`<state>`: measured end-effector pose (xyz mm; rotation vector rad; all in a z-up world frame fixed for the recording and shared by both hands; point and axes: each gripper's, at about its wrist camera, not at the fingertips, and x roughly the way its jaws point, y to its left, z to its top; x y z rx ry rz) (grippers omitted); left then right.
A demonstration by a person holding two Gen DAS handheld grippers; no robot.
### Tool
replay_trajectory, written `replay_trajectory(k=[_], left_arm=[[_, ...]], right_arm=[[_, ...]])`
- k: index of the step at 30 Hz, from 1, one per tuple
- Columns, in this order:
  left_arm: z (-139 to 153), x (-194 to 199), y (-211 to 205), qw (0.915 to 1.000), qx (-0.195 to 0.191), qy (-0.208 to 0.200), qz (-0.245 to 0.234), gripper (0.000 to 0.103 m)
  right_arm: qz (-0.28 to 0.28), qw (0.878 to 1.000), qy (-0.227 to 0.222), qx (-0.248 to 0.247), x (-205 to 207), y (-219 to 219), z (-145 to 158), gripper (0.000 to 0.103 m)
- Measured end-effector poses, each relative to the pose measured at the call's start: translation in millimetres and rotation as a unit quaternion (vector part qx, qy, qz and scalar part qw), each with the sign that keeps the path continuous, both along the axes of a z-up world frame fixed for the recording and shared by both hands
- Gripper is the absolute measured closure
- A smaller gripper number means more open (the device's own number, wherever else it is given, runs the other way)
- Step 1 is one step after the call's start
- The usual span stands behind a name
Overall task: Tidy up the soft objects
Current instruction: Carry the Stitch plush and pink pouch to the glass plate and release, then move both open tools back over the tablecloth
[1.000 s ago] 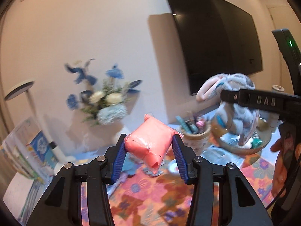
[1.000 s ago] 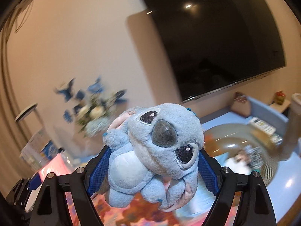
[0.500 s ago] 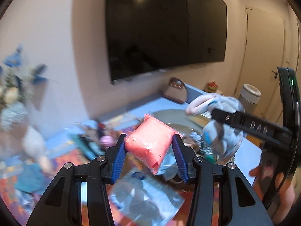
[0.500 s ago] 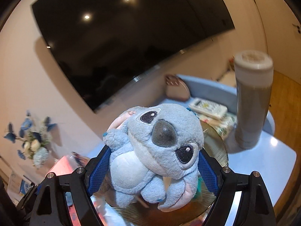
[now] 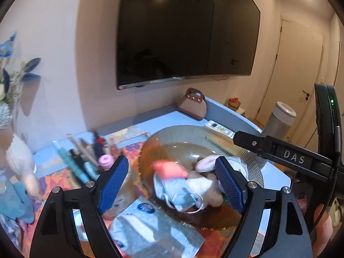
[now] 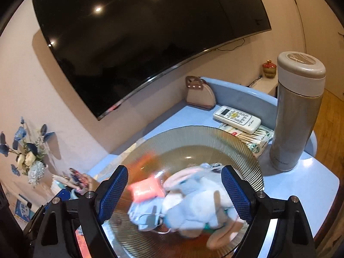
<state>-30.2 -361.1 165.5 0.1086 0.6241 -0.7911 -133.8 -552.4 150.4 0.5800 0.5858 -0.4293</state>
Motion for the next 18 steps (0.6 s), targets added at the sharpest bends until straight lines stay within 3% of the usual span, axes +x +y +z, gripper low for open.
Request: replay_trajectory(k=[5, 9, 11, 18], left_arm=[[9.7, -6.3, 35.9, 0.9997, -0.008, 0.0, 0.024, 0.021], [18.9, -17.1, 72.1, 0.9971, 0.008, -0.018, 0.073, 0.021], [25.5, -24.6, 99.2, 0.99, 0.036, -0.028, 0.133, 0.021], [47.1, -51.0, 186.1, 0.9679, 0.053, -0.068, 0.236, 0.021]], right_arm=[[0.018, 1.0, -0.01, -0.009, -2.1, 22.6, 12.3, 0.015], [0.043, 0.999, -0.018, -0.028, -4.9, 51.1, 26.0, 0.015], [0.061, 0.997, -0.026, -0.041, -5.5, 69.9, 34.1, 0.015], [0.135, 0.987, -0.044, -0.081, 4.6, 146.6, 52.6, 0.015]])
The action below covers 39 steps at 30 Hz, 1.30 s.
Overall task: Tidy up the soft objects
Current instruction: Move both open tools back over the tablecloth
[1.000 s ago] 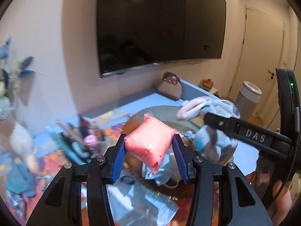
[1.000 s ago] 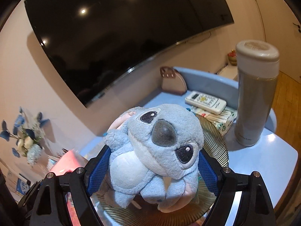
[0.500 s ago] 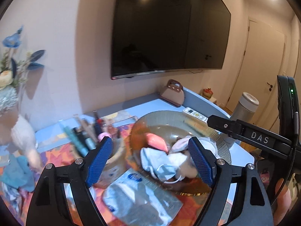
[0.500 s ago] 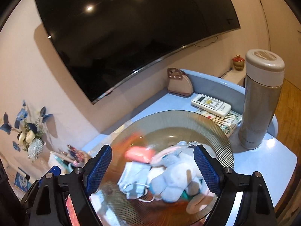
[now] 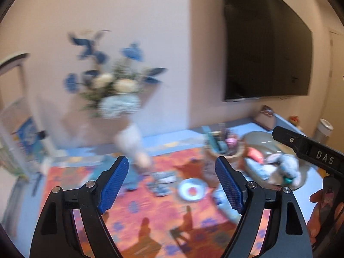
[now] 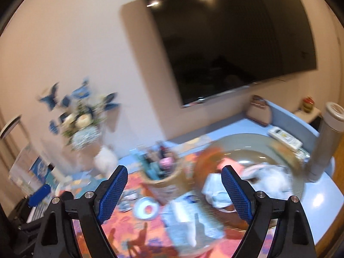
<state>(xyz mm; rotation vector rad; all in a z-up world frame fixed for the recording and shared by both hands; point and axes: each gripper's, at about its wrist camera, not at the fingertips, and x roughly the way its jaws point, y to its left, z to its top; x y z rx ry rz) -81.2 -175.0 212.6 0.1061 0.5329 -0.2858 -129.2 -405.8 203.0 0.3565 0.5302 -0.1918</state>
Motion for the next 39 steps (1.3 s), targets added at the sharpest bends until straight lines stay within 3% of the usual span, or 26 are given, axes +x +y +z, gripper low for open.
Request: replay_trajectory(k=[7, 16, 23, 29, 33, 39], left_arm=[[4.1, -11.3, 80.0, 0.9976, -0.005, -0.011, 0.068, 0.021], [-33.7, 0.6, 137.7, 0.9933, -0.012, 0.025, 0.112, 0.021], [-71.9, 19.1, 158.5, 0.9898, -0.028, 0.072, 0.12, 0.021], [-114.3, 33.0, 166.0, 0.9871, -0.018, 0.092, 0.13, 0.021], [-148.4, 45.5, 181.5, 0.9825, -0.05, 0.124, 0.129, 0.021], [-187.7, 55.6, 200.1, 0.971, -0.086, 0.164, 0.151, 0.021]], right_arm=[[0.095, 0.994, 0.016, -0.042, 26.2, 99.8, -9.0, 0.015], [0.17, 0.979, 0.058, -0.092, 50.2, 183.1, -47.9, 0.015], [0.19, 0.972, 0.105, -0.093, 69.9, 206.2, -89.9, 0.015], [0.205, 0.966, 0.134, -0.086, 78.7, 216.1, -137.9, 0.015], [0.209, 0.963, 0.144, -0.09, 78.1, 220.4, -166.8, 0.015], [0.215, 0.959, 0.156, -0.093, 79.5, 223.0, -183.2, 0.015]])
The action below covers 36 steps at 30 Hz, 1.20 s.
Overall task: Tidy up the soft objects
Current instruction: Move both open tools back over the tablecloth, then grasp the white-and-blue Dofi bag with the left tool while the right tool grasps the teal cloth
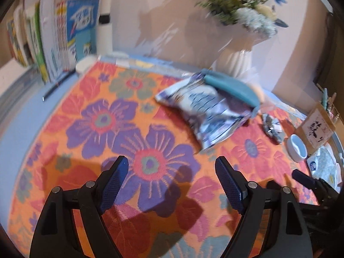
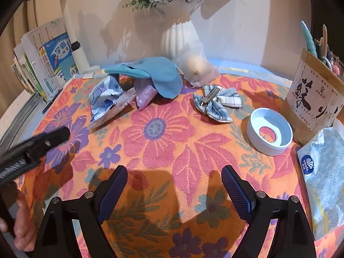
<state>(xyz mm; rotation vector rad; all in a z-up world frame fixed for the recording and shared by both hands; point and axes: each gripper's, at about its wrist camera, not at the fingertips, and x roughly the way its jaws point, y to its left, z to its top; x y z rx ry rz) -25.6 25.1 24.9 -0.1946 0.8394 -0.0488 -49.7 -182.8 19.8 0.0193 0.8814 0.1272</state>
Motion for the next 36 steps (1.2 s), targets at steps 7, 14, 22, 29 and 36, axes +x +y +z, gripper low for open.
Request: replay_trajectory(k=[7, 14, 22, 29, 36], left_arm=[[-12.0, 4.2, 2.6, 0.9995, -0.013, 0.027, 0.009, 0.021], [-0.1, 19.8, 10.7, 0.9891, -0.121, 0.077, -0.032, 0.021], [24.6, 69.1, 1.6, 0.9938, -0.102, 0.039, -0.021, 0.021], [-7.2, 103.2, -10.5, 0.9924, -0.107, 0.057, -0.023, 0.021], [-11.2, 106.7, -15.5, 0.9936, -0.1, 0.042, -0.033, 0.035]], right_arm=[[-0.01, 1.0, 0.018, 0.001, 6.1, -1.8, -7.6, 0.01], [-0.002, 0.999, 0.038, 0.022, 10.8, -5.3, -3.5, 0.01], [0.02, 0.997, -0.012, 0.069, 55.5, -5.0, 68.7, 0.01], [0.03, 0.997, 0.01, 0.075, 122.0, 15.3, 62.2, 0.01], [0.049, 0.996, 0.036, 0.064, 160.7, 25.3, 33.3, 0.056]])
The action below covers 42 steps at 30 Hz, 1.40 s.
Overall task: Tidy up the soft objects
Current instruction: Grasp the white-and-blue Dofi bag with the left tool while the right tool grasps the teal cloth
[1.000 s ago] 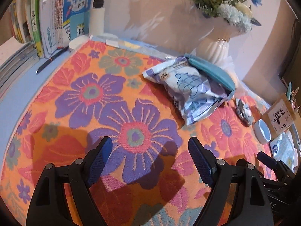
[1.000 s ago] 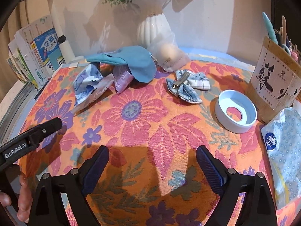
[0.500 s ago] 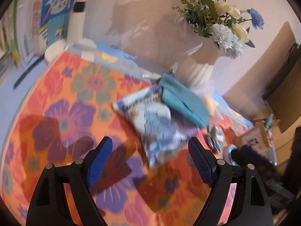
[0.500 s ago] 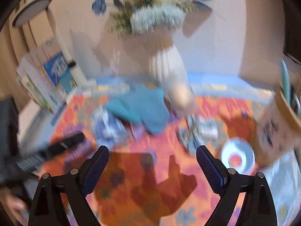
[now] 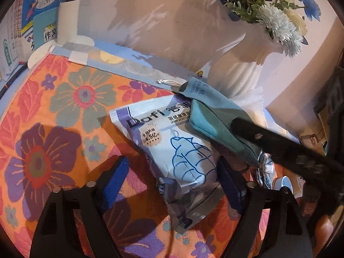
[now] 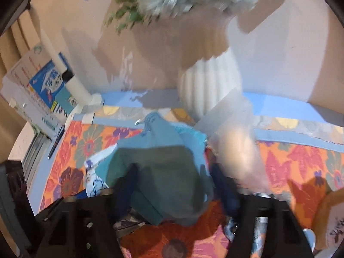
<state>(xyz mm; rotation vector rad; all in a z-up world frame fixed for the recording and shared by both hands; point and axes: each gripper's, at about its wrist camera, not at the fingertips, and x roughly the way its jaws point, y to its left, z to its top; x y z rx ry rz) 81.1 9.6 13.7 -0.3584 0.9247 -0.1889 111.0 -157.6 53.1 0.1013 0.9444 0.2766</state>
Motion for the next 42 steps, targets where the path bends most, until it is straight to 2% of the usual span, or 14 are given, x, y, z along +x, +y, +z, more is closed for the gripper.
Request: replay_trajectory(k=[1, 5, 7, 10, 15, 19, 25, 28, 30, 31, 32, 35, 40, 42], left_arm=[[0.4, -0.2, -0.8, 1.0, -0.006, -0.003, -0.008, 0.051], [8.1, -11.8, -7.8, 0.9992, 0.026, -0.025, -0.017, 0.056], [8.5, -17.9, -4.2, 0.9995, 0.01, -0.018, -0.025, 0.057], [17.1, -35.5, 6.1, 0.9989, -0.024, -0.029, -0.027, 0.057], [37.1, -67.1, 16.6, 0.9987, -0.011, -0.047, -0.017, 0.057], [47.8, -93.4, 28.8, 0.9981, 0.007, -0.061, -0.002, 0.057], [31.7, -102.0, 31.4, 0.999, 0.005, -0.045, 0.004, 0.057], [21.5, -105.2, 25.6, 0.9988, 0.013, -0.046, 0.003, 0.057], [13.5, -106.4, 21.1, 0.9986, 0.02, -0.048, 0.002, 0.057], [9.5, -107.4, 19.8, 0.9984, 0.026, -0.051, 0.0, 0.057], [8.6, -109.4, 20.4, 0.9981, 0.027, -0.056, 0.0, 0.057], [11.6, -112.7, 19.9, 0.9971, 0.026, -0.071, -0.005, 0.057], [12.2, -112.2, 5.8, 0.9949, 0.064, -0.076, -0.016, 0.057], [13.6, -114.0, -0.9, 0.993, 0.082, -0.082, -0.022, 0.057]], right_arm=[[0.006, 1.0, 0.005, -0.004, 1.9, 3.2, -4.3, 0.065], [0.005, 1.0, -0.011, -0.015, -8.8, 6.3, -7.2, 0.093], [0.002, 1.0, -0.023, -0.021, -17.5, 5.0, -2.7, 0.099], [-0.004, 0.999, -0.049, -0.011, -35.4, -2.2, 11.3, 0.099], [0.005, 0.997, -0.078, 0.013, -75.9, -12.4, 39.5, 0.099], [0.03, 0.997, -0.07, 0.028, -121.0, -19.6, 46.4, 0.099], [0.058, 0.997, -0.034, 0.048, -191.5, -44.4, 33.1, 0.099], [0.069, 0.997, 0.001, 0.035, -199.5, -44.5, 20.2, 0.085], [0.056, 0.998, 0.011, 0.021, -196.6, -40.9, 12.9, 0.055], [0.056, 0.998, 0.01, 0.017, -193.3, -35.7, 8.3, 0.03], [0.054, 0.998, 0.004, 0.006, -190.6, -29.9, 3.7, 0.019], [0.042, 0.999, 0.003, -0.016, -187.5, -25.7, -7.2, 0.018], [0.016, 0.999, 0.051, -0.005, -180.6, -35.9, -39.7, 0.017], [0.006, 1.0, 0.03, 0.001, -184.2, -37.6, -38.8, 0.02]])
